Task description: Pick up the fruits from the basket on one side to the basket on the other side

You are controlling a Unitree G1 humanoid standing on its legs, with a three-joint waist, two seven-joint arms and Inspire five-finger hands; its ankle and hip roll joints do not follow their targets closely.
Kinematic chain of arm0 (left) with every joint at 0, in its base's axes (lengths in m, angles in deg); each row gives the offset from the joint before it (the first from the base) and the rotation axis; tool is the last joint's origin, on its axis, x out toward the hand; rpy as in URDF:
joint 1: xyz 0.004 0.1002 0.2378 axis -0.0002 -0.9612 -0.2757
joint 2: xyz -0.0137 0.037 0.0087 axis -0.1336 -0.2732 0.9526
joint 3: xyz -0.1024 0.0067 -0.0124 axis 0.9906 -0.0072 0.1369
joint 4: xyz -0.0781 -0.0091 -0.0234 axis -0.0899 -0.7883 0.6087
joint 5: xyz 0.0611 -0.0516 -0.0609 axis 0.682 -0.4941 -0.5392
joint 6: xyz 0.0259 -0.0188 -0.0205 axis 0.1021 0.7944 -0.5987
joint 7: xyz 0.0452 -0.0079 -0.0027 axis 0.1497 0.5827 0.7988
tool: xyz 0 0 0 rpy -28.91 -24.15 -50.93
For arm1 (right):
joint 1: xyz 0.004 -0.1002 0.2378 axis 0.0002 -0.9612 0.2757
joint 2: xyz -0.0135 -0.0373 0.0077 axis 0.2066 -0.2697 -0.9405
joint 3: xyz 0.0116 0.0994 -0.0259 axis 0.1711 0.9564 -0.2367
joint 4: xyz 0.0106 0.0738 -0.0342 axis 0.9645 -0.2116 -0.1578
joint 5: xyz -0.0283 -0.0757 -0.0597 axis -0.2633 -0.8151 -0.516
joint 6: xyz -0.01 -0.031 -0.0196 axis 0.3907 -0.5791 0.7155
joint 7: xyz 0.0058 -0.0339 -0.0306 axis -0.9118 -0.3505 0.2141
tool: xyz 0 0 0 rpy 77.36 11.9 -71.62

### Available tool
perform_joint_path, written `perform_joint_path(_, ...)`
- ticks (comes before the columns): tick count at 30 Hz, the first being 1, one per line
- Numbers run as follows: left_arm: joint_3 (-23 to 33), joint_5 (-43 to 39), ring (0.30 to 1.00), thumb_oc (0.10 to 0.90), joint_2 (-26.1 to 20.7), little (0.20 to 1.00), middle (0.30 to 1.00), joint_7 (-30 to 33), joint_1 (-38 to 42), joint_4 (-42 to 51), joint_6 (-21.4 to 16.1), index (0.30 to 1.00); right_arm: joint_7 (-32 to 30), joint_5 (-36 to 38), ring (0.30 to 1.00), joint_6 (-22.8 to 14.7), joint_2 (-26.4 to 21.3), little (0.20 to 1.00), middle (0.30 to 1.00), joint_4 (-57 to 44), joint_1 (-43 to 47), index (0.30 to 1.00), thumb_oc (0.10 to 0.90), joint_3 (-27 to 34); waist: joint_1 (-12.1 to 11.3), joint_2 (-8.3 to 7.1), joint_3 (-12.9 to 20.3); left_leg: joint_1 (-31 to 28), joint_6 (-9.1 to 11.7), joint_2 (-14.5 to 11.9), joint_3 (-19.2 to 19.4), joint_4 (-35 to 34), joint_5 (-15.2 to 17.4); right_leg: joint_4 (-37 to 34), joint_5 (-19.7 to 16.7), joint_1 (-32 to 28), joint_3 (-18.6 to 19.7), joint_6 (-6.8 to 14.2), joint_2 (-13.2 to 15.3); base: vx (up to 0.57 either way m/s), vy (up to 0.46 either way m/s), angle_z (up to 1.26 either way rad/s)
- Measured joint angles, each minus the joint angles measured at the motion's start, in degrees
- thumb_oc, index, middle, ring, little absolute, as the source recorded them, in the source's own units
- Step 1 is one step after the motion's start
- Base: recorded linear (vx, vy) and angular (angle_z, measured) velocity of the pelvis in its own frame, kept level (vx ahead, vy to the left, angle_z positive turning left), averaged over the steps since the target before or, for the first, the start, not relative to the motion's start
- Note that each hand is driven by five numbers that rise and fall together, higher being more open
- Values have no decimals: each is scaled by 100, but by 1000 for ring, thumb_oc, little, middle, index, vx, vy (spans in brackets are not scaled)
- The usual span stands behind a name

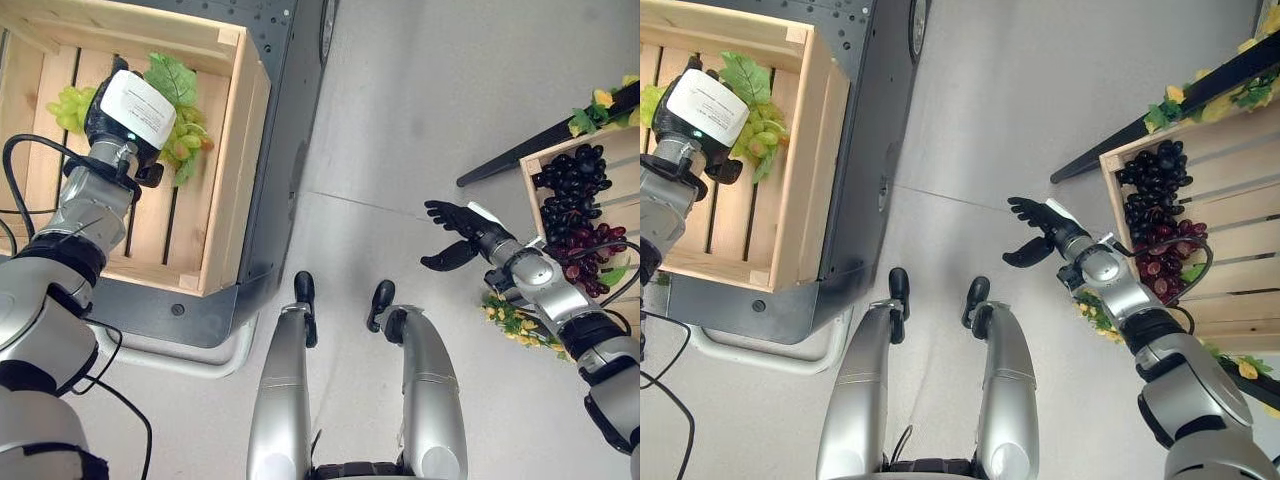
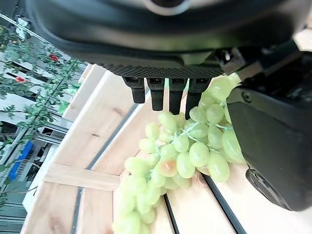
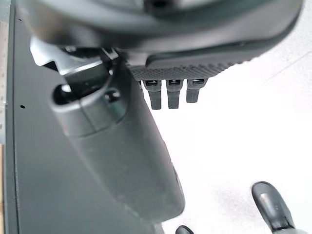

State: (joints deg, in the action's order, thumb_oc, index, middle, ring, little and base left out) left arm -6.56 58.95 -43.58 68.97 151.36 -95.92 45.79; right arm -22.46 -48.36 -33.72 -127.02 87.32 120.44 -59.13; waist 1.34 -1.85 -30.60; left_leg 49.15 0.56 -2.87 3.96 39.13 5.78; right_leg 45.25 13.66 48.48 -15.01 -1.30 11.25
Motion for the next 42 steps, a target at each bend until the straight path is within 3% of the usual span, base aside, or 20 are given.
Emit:
perform_joint_path(11, 5, -7, 900, 800, -268, 900, 900, 1561, 120, -55, -746, 900, 3, -1, 900, 0, -99, 900, 900, -76, 8, 900, 800, 4, -2, -12, 3, 239, -74, 3, -1, 118, 47, 6, -33, 161, 2, 56, 13, 0, 0, 0)
perform_joint_path(19, 50, -46, 900, 800, -376, 900, 900, 2120, 137, -38, -1141, 900, 5, -2, 900, 0, -107, 900, 900, -234, -7, 900, 800, 5, 16, -25, 4, 356, -127, 17, 2, 214, 79, 75, -49, 248, 14, 82, 53, 0, 0, 0)
perform_joint_path(23, 115, -371, 900, 800, -375, 900, 900, 2137, 137, -35, -1295, 900, 5, -2, 900, 0, -112, 900, 900, -252, -13, 900, 800, 6, 24, -33, 3, 432, -138, 26, 7, 233, 74, 77, -54, 324, 19, 91, 68, 0, 0, 0)
perform_joint_path(28, 166, -464, 900, 800, -375, 900, 900, 1420, 142, -21, -1197, 900, 7, 0, 900, 1, -115, 900, 900, -259, -4, 900, 800, 6, 40, -36, 5, 429, -138, 24, 11, 229, 74, 71, -57, 323, 22, 96, 68, 0, 0, 0)
perform_joint_path(34, 261, -1305, 900, 800, -369, 900, 900, 695, 152, 30, -1212, 900, 7, 9, 900, 0, -117, 900, 900, -257, 101, 900, 800, 2, 70, -37, 5, 417, -127, 13, 9, 209, 59, 63, -57, 323, 20, 96, 59, 0, 0, 0)
perform_joint_path(35, 268, -1370, 813, 742, -363, 813, 813, 572, 189, 33, -1223, 813, 7, 18, 900, 0, -118, 900, 900, -256, 104, 900, 800, 2, 79, -37, 5, 414, -130, 12, 10, 201, 55, 61, -57, 323, 19, 96, 58, 0, 0, 0)
perform_joint_path(36, 288, -1448, 335, 424, -363, 335, 335, 398, 232, 72, -1260, 335, 7, 38, 900, 0, -121, 900, 900, -251, 104, 900, 800, 2, 83, -37, 5, 413, -132, 11, 10, 193, 54, 57, -57, 324, 18, 95, 58, 0, 0, 0)
perform_joint_path(37, 288, -1507, 300, 400, -360, 300, 300, 308, 277, 82, -1301, 300, 7, 71, 900, 0, -121, 900, 900, -247, 104, 900, 800, 2, 81, -37, 6, 412, -135, 11, 11, 181, 51, 50, -57, 324, 18, 95, 57, 0, 0, 0)
perform_joint_path(42, 278, -1824, 300, 400, -339, 300, 300, -322, 577, 210, -1739, 300, 7, 184, 900, 0, -121, 900, 900, -258, 118, 900, 800, 1, 100, -37, 6, 386, -146, 6, 96, 68, 0, -36, -74, 324, 28, 117, 64, -2, -2, 1)
